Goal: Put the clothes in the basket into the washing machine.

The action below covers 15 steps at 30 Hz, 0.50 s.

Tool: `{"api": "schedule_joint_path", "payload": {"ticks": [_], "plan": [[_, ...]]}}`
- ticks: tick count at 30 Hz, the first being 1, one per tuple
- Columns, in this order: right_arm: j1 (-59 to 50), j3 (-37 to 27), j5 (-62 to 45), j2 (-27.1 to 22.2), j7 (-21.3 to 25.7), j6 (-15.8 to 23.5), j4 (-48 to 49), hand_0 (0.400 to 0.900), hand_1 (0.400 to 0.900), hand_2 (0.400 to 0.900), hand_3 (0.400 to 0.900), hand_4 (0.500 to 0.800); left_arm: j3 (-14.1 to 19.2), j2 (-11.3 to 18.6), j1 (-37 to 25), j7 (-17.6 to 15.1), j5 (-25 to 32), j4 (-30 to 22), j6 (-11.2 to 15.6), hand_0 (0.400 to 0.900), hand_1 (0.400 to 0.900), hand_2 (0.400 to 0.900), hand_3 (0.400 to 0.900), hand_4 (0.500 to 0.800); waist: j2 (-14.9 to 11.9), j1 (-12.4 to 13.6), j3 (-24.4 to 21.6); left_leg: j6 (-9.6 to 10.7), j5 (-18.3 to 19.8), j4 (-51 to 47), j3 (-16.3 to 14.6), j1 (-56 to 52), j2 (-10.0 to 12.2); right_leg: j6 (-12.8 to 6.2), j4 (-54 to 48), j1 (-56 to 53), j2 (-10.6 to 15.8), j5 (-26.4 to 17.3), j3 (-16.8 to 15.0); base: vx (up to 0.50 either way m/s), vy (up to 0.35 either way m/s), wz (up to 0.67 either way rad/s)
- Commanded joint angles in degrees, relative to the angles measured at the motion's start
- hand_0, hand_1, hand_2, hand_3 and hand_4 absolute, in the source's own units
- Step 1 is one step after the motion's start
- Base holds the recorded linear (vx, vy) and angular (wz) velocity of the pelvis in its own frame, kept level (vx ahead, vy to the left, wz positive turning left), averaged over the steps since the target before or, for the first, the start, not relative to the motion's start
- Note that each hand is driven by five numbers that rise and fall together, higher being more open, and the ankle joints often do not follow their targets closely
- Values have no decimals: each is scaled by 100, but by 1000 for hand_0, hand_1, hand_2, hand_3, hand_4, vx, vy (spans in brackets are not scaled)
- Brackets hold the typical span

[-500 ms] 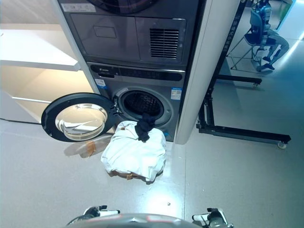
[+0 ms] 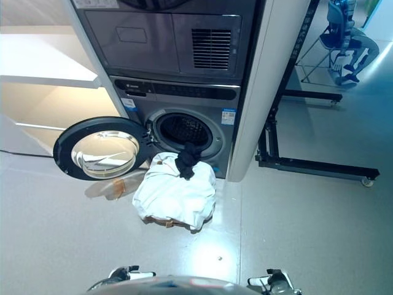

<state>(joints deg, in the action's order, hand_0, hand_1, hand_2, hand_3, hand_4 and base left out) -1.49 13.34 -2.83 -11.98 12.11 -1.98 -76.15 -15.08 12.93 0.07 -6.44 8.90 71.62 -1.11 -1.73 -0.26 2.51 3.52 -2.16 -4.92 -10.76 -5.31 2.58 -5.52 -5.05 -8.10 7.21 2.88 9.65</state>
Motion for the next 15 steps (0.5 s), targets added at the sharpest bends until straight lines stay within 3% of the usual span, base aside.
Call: {"api": "schedule_joint_path", "payload": {"ticks": [1,9,11,13,15], "plan": [[-269,206,101,-151,108,17,-216,900,900,900,900,800,13,-81,-252,-130,17,429,39,900,900,900,900,800,-40,29,-76,-265,755,221,-6,-109,-93,-122,87,421,44,-379,-86,46,-69,-6],[-376,207,-45,-202,162,-12,-163,900,900,900,900,800,170,-80,-330,-262,696,412,-43,900,900,900,900,800,-59,-37,54,-166,791,651,51,106,76,67,235,535,-159,-282,-221,39,-117,-8],[-426,179,-33,-242,161,4,-156,900,900,900,900,800,289,-101,-360,-377,1044,381,-6,900,900,900,900,800,-152,-43,149,-121,902,1259,66,339,167,161,359,627,-143,-299,-240,29,-164,-4],[-450,165,13,-290,114,-2,-146,900,900,900,900,800,456,-109,-308,-426,1141,388,83,900,900,900,900,800,-293,-63,208,-217,1104,2102,162,485,195,287,540,797,-71,-302,-235,73,-145,-8],[-428,194,171,-349,88,-78,-122,900,900,900,900,800,590,-103,-228,-382,1225,425,197,900,900,900,900,800,-324,-43,259,-229,855,2845,306,777,131,440,653,901,-100,-292,-227,105,-86,-19]]}}
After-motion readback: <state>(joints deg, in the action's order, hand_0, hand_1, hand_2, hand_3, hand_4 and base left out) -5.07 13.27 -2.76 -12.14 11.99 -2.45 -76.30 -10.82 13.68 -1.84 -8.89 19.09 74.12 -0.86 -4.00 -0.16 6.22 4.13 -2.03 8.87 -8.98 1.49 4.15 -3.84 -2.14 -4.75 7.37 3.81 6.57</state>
